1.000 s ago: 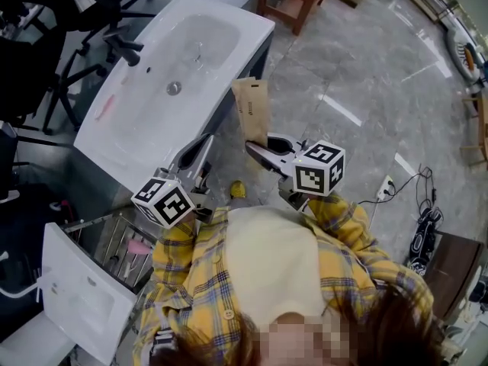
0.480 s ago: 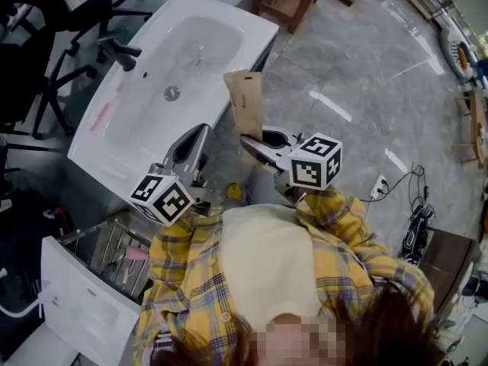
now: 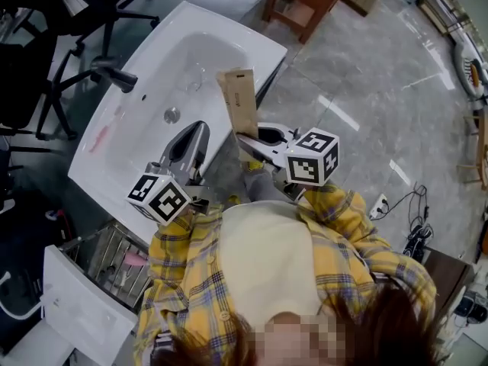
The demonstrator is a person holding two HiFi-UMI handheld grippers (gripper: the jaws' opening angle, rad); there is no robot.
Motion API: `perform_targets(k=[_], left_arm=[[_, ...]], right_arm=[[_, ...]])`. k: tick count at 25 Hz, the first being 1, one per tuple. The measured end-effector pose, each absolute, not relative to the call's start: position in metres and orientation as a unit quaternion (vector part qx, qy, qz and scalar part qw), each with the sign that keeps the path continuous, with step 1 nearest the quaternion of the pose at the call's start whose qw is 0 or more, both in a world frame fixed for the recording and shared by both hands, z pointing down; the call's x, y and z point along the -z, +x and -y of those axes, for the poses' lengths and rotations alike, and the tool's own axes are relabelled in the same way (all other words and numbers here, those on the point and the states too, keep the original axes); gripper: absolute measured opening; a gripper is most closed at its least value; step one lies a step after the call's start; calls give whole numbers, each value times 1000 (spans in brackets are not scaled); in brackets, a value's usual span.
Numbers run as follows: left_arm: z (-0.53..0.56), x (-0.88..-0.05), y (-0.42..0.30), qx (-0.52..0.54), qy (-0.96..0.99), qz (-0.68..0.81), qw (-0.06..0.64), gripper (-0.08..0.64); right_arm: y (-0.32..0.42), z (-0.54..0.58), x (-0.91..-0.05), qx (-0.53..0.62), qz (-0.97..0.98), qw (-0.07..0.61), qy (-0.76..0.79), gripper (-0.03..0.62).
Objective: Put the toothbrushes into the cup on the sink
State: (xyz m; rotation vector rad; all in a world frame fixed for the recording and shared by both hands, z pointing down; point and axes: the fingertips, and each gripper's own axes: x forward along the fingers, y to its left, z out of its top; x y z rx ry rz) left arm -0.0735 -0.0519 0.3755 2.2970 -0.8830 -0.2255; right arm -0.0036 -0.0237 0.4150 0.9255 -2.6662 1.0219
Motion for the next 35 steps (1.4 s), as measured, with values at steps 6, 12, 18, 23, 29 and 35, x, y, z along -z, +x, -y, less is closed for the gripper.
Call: perform_targets(k=[6, 12, 18, 23, 29, 35], left_arm=[[97, -368, -55, 105, 863, 362, 337, 14], [130, -367, -41, 115, 854, 388, 328, 34], [141, -371, -33, 120, 847, 400, 328, 51], [151, -363, -33, 143, 846, 399, 323, 52], [166, -347, -37, 179, 853, 366, 327, 77], [169, -323, -47, 225, 854, 318, 345, 83]], right_arm=[[16, 68, -411, -343, 898, 76, 266, 78], [25, 98, -411, -349, 910, 78, 212, 78], [23, 104, -410, -356, 920, 65, 151, 78], [19, 102, -412, -359, 925, 61, 104, 78], [11, 103, -408, -365, 927, 51, 75, 78], [-8, 102, -385, -379, 924, 36, 45, 78]])
